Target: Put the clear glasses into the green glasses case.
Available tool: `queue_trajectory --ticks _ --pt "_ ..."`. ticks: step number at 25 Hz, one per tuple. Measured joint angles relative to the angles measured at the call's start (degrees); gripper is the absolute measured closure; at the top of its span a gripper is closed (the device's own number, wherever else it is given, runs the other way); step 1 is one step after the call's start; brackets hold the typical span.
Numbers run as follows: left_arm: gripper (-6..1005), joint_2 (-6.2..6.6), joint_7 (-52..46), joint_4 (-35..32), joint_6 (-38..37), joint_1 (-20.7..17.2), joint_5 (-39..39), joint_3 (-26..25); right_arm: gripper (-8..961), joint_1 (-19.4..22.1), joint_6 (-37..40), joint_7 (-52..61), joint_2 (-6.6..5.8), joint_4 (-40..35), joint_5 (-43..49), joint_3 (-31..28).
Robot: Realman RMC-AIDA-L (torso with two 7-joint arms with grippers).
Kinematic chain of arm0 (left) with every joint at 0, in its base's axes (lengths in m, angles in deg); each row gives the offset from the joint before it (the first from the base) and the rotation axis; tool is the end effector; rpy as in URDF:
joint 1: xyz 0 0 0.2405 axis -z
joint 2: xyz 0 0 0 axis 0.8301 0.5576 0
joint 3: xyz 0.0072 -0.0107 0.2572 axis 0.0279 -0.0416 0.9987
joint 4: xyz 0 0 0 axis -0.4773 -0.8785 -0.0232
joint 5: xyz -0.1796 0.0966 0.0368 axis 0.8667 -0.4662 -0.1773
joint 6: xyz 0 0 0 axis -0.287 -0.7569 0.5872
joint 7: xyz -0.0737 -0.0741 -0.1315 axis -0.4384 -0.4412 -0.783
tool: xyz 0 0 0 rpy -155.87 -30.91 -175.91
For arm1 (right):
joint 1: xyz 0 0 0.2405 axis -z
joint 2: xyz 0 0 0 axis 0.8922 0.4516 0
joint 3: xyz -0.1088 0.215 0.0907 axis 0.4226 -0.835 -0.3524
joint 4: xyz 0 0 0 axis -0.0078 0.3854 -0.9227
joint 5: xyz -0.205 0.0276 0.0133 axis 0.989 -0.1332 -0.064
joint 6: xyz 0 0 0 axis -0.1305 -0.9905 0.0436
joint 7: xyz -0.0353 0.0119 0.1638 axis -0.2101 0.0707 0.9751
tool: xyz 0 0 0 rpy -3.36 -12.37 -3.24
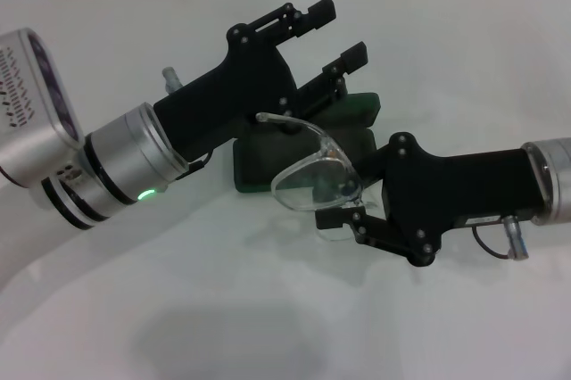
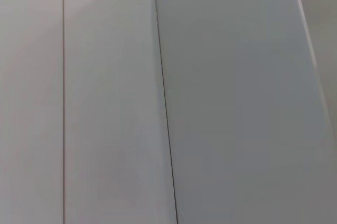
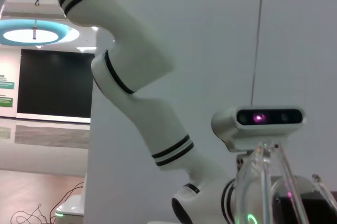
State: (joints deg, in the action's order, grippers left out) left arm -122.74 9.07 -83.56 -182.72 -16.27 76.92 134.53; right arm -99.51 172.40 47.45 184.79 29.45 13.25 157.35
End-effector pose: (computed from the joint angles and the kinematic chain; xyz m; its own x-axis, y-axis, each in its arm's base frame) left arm -0.1711 0.3269 -0.0655 0.5331 -0.2049 0.8209 0.2508 -0.8884 -0.3846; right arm 0.1613 0.3006 -0.0532 0.7201 0.1416 -0.6793 0.1666 -0.9856 -0.0289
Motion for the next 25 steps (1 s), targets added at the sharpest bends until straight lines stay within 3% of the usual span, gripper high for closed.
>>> queue_trajectory --ticks 20,25 --pt "450 0.08 0.01 0.3 0.11 -0.72 -1.07 0.42 842 0.45 -3.03 2.95 -0.09 -0.44 -0.49 -0.25" --pt "450 0.21 -0.94 1.93 2.91 -1.94 4.14 -0.71 843 2.78 -6.61 2.84 -0.66 -5.46 0.49 -0.25"
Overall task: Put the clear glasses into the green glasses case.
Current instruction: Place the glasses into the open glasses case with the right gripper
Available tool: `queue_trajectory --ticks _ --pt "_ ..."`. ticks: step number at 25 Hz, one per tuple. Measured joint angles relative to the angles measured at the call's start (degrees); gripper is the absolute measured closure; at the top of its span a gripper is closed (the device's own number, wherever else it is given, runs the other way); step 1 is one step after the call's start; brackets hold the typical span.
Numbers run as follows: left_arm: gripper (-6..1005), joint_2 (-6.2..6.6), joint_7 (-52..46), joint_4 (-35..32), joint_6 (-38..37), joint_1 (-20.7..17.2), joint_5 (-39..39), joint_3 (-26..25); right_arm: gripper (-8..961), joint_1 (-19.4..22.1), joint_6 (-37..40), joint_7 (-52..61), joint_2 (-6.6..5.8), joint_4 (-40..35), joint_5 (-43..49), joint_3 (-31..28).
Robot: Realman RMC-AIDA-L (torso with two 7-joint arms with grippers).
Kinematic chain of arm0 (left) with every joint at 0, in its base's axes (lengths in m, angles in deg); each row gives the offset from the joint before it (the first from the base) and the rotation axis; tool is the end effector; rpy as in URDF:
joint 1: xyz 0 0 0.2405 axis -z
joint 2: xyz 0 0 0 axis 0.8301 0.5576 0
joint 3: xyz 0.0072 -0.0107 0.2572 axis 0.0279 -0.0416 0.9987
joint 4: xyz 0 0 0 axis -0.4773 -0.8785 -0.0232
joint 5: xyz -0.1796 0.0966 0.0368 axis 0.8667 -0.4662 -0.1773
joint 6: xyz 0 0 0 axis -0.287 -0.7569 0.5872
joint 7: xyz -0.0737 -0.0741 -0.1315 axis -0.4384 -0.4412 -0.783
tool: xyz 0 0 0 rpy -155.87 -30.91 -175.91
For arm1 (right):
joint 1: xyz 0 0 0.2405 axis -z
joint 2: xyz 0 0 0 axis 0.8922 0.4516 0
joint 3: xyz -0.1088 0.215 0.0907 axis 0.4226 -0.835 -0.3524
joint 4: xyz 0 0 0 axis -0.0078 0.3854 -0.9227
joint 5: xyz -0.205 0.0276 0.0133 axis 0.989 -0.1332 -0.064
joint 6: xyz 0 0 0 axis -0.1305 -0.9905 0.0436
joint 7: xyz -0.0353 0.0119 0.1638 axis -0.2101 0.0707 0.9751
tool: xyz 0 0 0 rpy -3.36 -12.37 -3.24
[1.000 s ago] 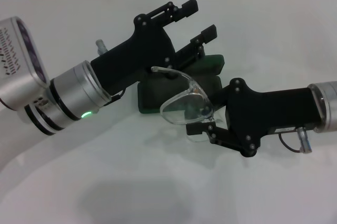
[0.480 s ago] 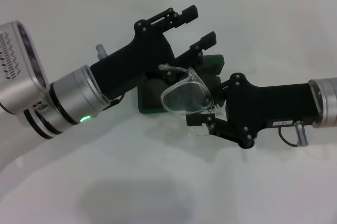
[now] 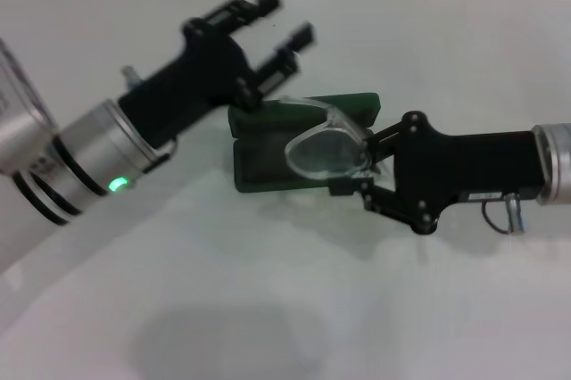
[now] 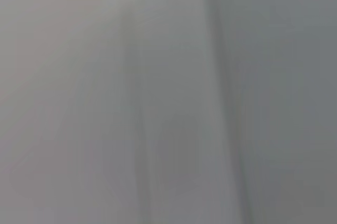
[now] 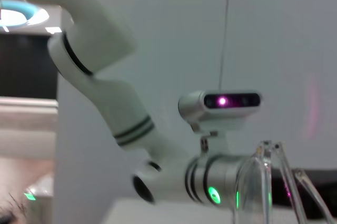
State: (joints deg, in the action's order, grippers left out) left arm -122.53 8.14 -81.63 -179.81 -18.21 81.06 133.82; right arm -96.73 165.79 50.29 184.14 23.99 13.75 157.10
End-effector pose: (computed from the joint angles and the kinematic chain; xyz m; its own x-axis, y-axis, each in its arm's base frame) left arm -0.1954 0.3384 -0.0548 0.5675 -0.1838 0.8026 0.3575 -0.8231 -0.4412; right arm 0.1710 0.3173 -0.0484 0.7735 0.1550 -0.6146 0.1064 -0.9876 -0.1151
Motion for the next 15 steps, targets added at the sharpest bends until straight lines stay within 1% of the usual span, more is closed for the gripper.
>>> queue_trajectory --ticks 2,4,6,8,11,13,15 --pt "450 0.05 -2.63 0.99 2.34 -0.55 3.81 -0.26 843 2.29 -3.77 0.77 0.12 -4.81 1.88 0.01" --pt "450 0.2 -7.66 3.63 6.37 -0.92 7.33 -0.3 843 4.92 -7.77 2.17 0.55 -10.79 4.77 0.35" --pt "450 0.21 -9.98 5.15 8.78 -0.93 8.33 -0.31 843 7.41 -12.4 3.73 1.01 -16.48 7.57 1.97" --pt "450 0.24 -12.97 6.82 13.56 -0.98 9.61 -0.33 843 9.79 -18.53 5.13 1.15 -22.42 9.45 5.8" --pt "450 0.29 -15.11 8.11 17.35 -1.08 9.84 -0.28 842 12.91 -28.47 5.84 0.94 -29.52 11.25 11.91" --pt "449 0.32 -16.5 9.0 20.0 -1.08 9.89 -0.08 842 14.21 -34.56 6.01 1.06 -32.7 13.49 15.31" --pt "449 0.31 -17.0 9.22 21.74 -1.06 9.85 0.08 842 14.62 -39.71 6.17 1.13 -34.21 15.09 18.93"
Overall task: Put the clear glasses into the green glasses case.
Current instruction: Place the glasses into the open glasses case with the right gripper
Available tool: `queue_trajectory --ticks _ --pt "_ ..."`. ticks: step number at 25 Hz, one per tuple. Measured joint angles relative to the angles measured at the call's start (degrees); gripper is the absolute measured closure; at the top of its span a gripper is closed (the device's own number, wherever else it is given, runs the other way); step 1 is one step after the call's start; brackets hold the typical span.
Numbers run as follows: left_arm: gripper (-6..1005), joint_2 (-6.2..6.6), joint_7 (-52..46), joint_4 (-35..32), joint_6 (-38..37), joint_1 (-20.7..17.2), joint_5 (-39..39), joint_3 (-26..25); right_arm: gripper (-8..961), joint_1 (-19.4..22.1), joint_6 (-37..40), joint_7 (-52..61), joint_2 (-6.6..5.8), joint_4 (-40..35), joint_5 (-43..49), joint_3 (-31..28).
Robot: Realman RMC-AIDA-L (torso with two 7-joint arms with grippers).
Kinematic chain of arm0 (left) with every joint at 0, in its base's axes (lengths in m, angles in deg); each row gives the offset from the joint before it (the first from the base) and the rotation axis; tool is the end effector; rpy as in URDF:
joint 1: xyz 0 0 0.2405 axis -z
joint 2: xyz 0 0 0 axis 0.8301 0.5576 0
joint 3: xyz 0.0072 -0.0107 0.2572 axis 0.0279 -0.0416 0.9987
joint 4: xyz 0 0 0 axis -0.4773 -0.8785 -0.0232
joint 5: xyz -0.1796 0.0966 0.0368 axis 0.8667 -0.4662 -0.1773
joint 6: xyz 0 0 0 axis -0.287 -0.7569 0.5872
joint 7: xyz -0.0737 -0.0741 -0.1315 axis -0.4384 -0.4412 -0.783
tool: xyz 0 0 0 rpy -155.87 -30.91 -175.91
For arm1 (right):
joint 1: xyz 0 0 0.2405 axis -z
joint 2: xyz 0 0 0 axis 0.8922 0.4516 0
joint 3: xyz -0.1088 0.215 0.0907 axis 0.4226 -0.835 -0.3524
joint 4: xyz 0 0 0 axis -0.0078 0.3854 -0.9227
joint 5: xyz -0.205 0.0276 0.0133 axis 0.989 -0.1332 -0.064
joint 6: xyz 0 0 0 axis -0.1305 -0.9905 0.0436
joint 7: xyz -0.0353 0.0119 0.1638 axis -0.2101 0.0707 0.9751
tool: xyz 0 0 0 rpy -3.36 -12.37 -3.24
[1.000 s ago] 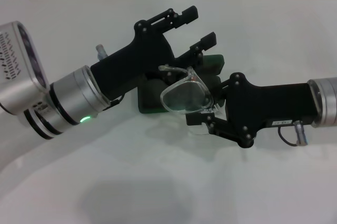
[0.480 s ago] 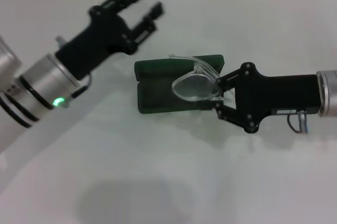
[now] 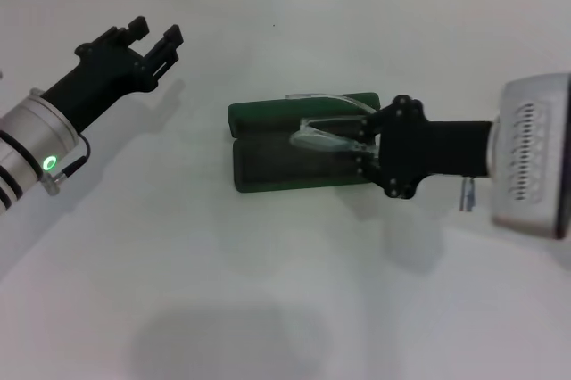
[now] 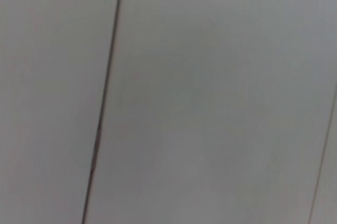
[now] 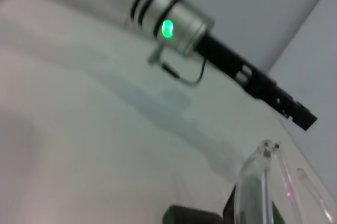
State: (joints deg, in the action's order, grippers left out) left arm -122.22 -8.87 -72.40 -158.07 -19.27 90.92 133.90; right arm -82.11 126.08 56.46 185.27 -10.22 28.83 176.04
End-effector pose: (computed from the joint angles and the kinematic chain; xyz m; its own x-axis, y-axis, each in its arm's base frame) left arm -0.2896 0.3855 -0.0264 0.6108 0.1567 0.7761 0.7277 -0.4975 -0.4722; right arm 0.1777 0.3431 -0.0727 0.9193 0.3846 -0.0839 0.3055 -0.8315 -0.4639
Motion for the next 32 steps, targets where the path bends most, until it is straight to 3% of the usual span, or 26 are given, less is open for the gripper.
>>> queue_trajectory --ticks 14,25,32 --pt "449 -0.01 -0.47 -0.18 -1.04 1.52 -0.35 0.57 843 -3.18 -22.28 -0.5 0.13 2.51 3.87 16.87" --pt "448 -0.01 -0.3 0.09 -1.05 2.0 -0.33 0.55 843 -5.31 -32.84 -0.26 0.3 4.51 4.72 24.46" --pt "448 -0.01 -0.1 0.0 -1.04 1.7 -0.3 0.55 842 -6.25 -34.95 0.06 0.28 5.63 4.3 26.05"
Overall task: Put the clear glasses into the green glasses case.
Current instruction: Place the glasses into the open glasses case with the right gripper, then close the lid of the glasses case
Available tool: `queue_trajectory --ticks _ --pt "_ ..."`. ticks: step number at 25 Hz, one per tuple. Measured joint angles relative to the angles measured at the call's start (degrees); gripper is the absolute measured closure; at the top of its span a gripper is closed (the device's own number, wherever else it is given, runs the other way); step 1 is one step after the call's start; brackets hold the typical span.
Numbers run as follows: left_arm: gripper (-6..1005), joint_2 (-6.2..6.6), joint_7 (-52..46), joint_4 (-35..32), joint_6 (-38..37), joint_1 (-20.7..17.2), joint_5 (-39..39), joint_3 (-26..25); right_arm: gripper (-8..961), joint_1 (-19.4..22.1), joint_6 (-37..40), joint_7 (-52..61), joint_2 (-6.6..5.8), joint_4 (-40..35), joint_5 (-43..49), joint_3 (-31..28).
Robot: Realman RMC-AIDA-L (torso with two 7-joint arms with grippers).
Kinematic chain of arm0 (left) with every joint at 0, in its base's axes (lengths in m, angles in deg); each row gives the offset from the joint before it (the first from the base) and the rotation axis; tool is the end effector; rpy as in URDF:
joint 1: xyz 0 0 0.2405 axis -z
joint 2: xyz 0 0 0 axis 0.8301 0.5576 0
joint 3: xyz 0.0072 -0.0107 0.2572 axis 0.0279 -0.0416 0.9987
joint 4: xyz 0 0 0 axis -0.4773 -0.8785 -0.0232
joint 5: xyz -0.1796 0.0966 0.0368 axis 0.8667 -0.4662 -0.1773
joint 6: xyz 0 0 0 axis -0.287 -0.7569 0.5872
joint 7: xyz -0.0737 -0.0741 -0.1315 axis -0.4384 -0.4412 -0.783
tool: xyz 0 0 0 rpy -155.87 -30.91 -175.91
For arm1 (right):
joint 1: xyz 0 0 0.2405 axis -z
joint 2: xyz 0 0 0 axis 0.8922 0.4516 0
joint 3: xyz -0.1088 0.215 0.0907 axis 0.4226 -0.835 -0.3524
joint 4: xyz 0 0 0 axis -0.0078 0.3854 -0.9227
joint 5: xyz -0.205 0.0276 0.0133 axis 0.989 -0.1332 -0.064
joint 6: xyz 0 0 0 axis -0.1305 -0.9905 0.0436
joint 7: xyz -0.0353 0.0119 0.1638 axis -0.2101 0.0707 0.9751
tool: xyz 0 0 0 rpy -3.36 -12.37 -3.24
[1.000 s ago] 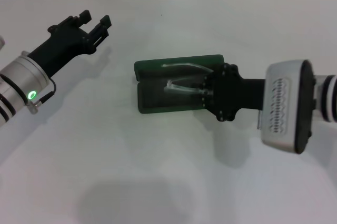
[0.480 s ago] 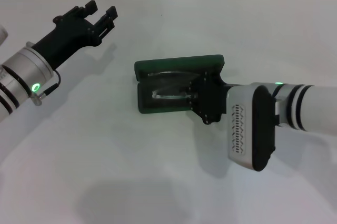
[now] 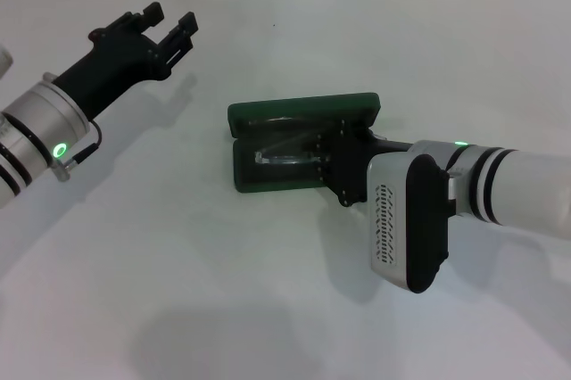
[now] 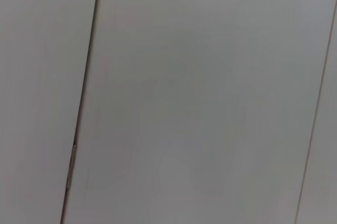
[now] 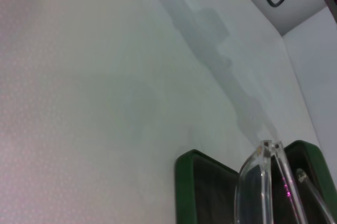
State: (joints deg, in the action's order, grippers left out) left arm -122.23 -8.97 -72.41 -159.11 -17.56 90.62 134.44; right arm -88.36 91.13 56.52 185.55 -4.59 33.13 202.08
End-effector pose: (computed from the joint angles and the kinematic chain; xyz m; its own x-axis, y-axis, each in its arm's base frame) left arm -0.2746 0.3922 -0.0278 0.6164 0.1329 0.7762 0.7021 -0.5391 -0.4652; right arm 0.1705 0.3508 -0.1422 0.8330 0.5006 0.2355 0.5449 -0.6687 -0.5059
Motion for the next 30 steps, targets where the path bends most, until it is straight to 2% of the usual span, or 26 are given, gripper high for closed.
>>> queue_trajectory --ticks 11,16,24,30 --pt "447 0.0 0.02 -0.16 0.04 -0.23 0.01 0.0 832 1.03 -0.52 0.12 0.0 -0.46 -0.06 0.18" --pt "447 0.0 0.01 -0.28 0.04 -0.16 0.01 0.0 735 1.39 -2.34 0.21 0.0 -0.56 0.14 0.84" --pt "447 -0.07 -0.32 -0.34 0.04 -0.22 0.02 0.0 673 4.83 -2.49 0.24 -0.33 -5.26 0.38 0.55" --pt "447 -0.09 -0.45 -0.36 0.04 -0.32 -0.01 0.16 649 5.68 -2.38 0.25 -0.34 -5.93 0.44 0.5"
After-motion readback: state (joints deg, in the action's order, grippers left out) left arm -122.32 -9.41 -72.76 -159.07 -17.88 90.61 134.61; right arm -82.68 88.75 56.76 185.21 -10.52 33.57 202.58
